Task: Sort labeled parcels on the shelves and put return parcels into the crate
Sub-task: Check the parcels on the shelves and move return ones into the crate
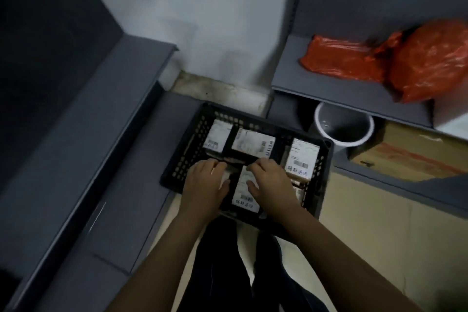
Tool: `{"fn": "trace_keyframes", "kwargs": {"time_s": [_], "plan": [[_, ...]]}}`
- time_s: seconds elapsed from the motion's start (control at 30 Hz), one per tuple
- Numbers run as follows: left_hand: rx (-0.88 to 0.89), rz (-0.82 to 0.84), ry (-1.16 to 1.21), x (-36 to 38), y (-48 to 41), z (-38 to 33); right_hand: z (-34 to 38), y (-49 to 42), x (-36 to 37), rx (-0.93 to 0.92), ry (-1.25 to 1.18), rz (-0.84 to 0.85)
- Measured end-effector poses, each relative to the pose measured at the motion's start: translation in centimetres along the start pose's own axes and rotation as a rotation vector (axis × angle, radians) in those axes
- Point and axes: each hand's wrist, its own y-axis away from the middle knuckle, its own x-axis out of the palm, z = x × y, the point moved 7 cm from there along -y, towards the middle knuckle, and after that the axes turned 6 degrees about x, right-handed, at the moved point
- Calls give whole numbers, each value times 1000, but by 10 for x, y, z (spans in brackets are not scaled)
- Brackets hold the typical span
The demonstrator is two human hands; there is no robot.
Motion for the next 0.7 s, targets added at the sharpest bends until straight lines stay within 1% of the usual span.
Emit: {"fn": "trace_keyframes", "kwargs": {"time_s": [0.07,0.17,0.37,0.53,0.7], "plan": [[-114,-51,-16,-14,29,8,23,1,5,-109,-21,40],[-257,-141,-88,-41,75,21,67,6,7,-277,-68,57],[-575,-211,-293,-106,187,40,188,40,8,-624,-60,88],[-790,-298,-384,-160,293,40,293,95,11,-880,-87,128],[-979,-370,-483,-203,413,31,394,179,25,-1087,-133,182]]}}
